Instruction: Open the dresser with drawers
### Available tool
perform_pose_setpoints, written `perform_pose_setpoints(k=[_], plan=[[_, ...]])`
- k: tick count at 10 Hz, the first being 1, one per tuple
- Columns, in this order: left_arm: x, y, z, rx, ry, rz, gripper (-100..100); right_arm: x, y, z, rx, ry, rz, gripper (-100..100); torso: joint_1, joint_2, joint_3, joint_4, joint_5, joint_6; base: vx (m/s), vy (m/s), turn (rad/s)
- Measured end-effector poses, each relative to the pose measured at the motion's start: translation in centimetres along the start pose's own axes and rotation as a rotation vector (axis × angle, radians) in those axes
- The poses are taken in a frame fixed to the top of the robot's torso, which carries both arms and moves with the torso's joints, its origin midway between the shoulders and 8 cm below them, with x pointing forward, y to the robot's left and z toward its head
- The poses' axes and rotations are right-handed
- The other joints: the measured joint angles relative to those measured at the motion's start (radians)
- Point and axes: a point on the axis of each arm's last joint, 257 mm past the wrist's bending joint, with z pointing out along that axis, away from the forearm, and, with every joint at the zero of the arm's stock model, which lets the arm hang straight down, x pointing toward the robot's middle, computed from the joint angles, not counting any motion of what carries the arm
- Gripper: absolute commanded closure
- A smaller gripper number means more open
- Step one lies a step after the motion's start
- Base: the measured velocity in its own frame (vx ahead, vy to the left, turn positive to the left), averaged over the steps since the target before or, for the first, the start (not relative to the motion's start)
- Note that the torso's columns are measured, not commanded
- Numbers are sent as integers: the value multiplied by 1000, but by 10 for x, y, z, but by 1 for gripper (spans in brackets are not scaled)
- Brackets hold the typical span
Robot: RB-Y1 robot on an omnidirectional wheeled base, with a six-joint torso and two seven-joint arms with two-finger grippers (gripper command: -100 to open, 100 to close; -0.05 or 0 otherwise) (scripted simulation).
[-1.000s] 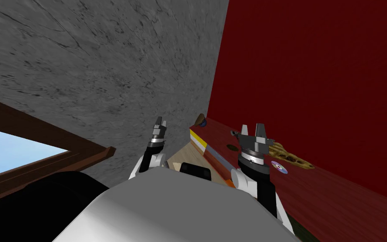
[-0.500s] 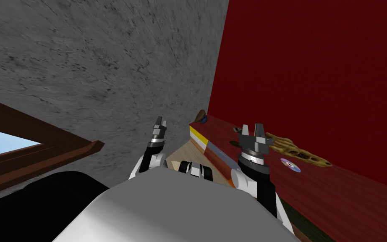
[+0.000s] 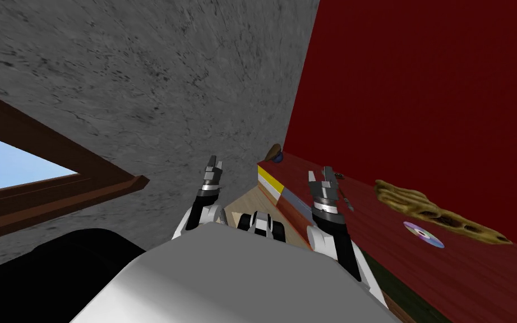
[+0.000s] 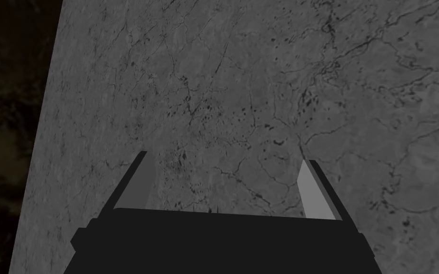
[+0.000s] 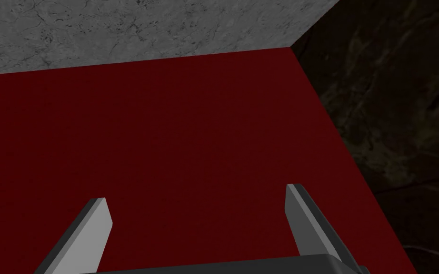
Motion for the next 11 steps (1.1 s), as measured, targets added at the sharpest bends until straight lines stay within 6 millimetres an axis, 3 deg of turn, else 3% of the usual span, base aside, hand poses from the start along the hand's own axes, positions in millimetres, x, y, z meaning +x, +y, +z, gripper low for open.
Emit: perform_pose_setpoints(k=[5,11], plan=[[0,0,0,0,0,0,0,18,-62,-5,158,46,-54,-100,-1,0,0,0,0,0,-4,34,130],[0,0,0,0,0,0,0,37,-143,-29,386,112,-147,-100,-3,0,0,0,-1,0,10,30,132]])
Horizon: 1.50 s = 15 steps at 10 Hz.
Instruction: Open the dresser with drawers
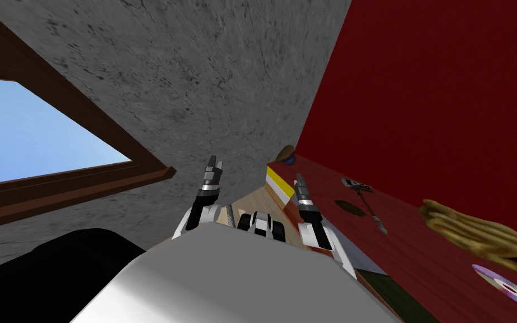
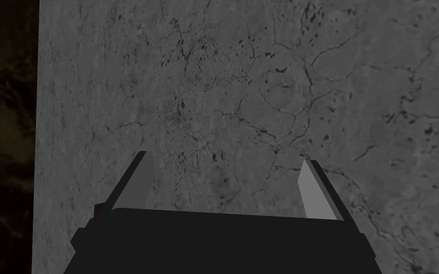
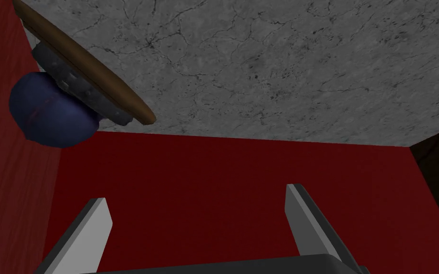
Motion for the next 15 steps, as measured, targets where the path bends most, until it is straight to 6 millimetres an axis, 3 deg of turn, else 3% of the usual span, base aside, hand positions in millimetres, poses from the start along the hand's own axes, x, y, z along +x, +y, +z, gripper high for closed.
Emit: perform_pose_setpoints(k=[3,8,15], plan=[[0,0,0,0,0,0,0,20,-48,2,129,40,-64,-100,4,0,0,0,1,-1,18,31,167],[0,0,0,0,0,0,0,36,-133,-16,353,104,-178,-100,2,0,0,0,1,0,13,66,137],[0,0,0,0,0,0,0,59,-221,-50,606,183,-334,-100,0,0,0,0,0,-1,26,25,141]])
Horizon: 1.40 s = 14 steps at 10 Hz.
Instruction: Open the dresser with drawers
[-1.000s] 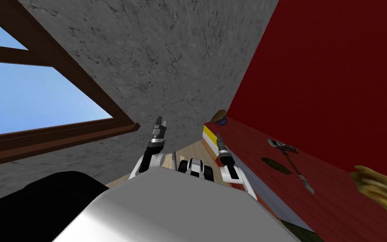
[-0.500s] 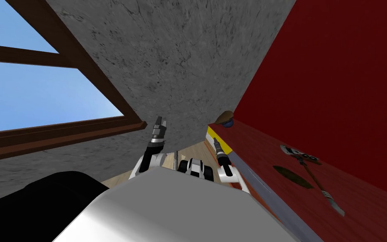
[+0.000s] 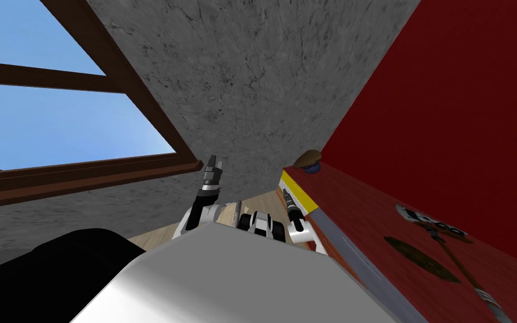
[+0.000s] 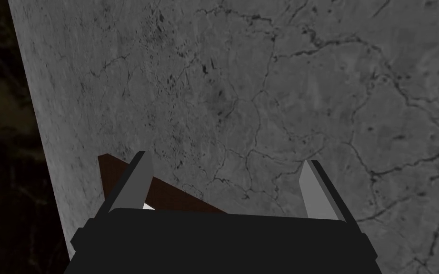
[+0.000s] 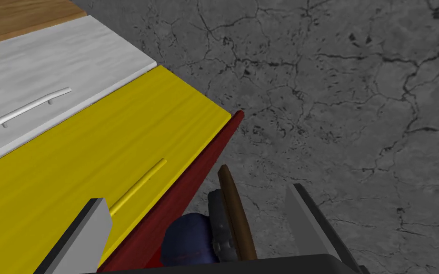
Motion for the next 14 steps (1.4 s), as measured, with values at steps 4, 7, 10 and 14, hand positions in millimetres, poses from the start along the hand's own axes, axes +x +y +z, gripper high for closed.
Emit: perform_pose_setpoints(k=[4,7,10,14], plan=[[0,0,0,0,0,0,0,16,-50,1,140,35,-92,-100,4,-1,-1,0,1,1,33,58,134],[0,0,0,0,0,0,0,27,-88,0,247,61,-170,-100,-1,2,1,0,0,1,40,31,82],[0,0,0,0,0,0,0,35,-120,-5,347,81,-243,-100,1,1,1,0,1,1,34,23,100],[0,0,0,0,0,0,0,42,-177,-21,505,108,-383,-100,2,0,0,0,1,1,49,22,88]])
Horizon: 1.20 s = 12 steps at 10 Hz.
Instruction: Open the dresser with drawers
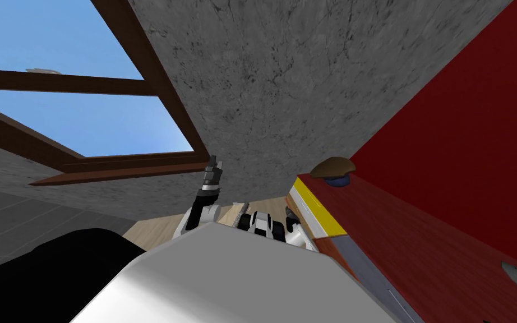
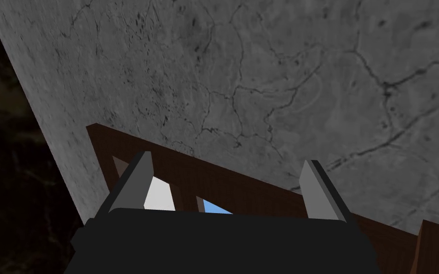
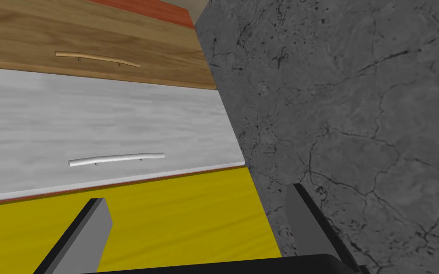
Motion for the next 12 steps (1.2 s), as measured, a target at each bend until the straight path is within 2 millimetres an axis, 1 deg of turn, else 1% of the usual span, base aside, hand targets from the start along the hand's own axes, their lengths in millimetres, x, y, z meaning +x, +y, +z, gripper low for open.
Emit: perform_pose_setpoints(k=[3,5,6,7,8,10,11,12], plan=[[0,0,0,0,0,0,0,10,-29,5,101,16,-77,-100,-1,1,1,0,0,0,50,26,144],[0,0,0,0,0,0,0,15,-57,5,187,19,-149,-100,-1,0,0,0,0,0,57,18,24],[0,0,0,0,0,0,0,17,-65,4,212,23,-159,-100,-1,1,1,0,0,0,60,31,136],[0,0,0,0,0,0,0,15,-76,6,248,17,-195,-100,0,0,1,0,0,-1,53,15,87],[0,0,0,0,0,0,0,17,-90,7,285,21,-222,-100,-1,1,1,0,0,0,84,21,118],[0,0,0,0,0,0,0,19,-115,3,362,19,-293,-100,-1,1,1,0,0,0,41,10,35],[0,0,0,0,0,0,0,21,-122,3,386,25,-305,-100,-1,2,1,1,0,0,60,20,96],[0,0,0,0,0,0,0,22,-136,1,425,22,-346,-100,0,1,1,0,0,-1,60,11,81]])
